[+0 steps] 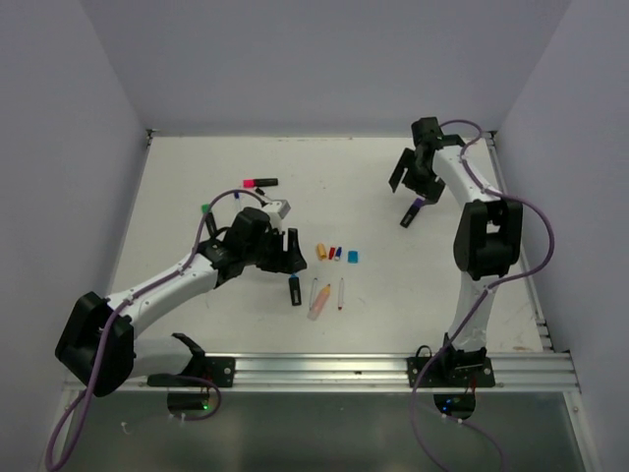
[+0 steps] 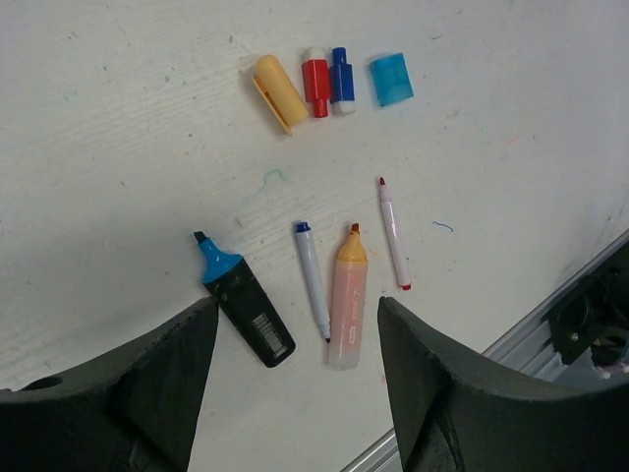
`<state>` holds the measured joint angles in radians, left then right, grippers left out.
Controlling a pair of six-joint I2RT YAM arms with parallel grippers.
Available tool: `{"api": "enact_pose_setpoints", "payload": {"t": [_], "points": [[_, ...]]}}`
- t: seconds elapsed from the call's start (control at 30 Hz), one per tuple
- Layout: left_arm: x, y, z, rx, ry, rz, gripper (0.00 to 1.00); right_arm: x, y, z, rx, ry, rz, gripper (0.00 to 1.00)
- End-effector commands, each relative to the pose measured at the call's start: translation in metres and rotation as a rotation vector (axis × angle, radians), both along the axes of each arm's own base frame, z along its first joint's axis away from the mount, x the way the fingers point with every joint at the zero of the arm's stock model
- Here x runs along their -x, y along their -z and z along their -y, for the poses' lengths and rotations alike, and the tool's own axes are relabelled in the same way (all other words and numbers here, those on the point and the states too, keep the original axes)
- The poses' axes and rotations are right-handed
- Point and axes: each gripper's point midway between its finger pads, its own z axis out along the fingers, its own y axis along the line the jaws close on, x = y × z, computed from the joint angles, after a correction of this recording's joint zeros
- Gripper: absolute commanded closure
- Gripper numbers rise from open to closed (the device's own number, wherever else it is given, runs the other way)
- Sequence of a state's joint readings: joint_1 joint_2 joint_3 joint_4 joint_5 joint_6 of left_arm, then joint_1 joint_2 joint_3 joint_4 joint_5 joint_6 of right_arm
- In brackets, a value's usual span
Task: Open the pen caps
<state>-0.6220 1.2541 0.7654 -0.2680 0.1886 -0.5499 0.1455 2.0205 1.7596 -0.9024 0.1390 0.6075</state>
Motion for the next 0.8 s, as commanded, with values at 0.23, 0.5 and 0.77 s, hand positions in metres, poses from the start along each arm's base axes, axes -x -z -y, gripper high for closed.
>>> {"api": "enact_pose_setpoints", "payload": {"t": [0.23, 0.5, 0.77], "points": [[-0.007, -0.018, 0.010, 0.021, 0.084, 0.068, 0.30, -0.034, 0.031, 0.029, 0.070, 0.068, -0.041, 0.14], [-0.012, -0.015, 0.004, 0.021, 0.094, 0.051, 0.30, -0.046, 0.054, 0.045, 0.117, 0.054, -0.056, 0.20], [-0.022, -0.010, -0.006, 0.019, 0.086, 0.036, 0.30, -0.041, 0.080, 0.051, 0.126, 0.022, -0.086, 0.31]]}}
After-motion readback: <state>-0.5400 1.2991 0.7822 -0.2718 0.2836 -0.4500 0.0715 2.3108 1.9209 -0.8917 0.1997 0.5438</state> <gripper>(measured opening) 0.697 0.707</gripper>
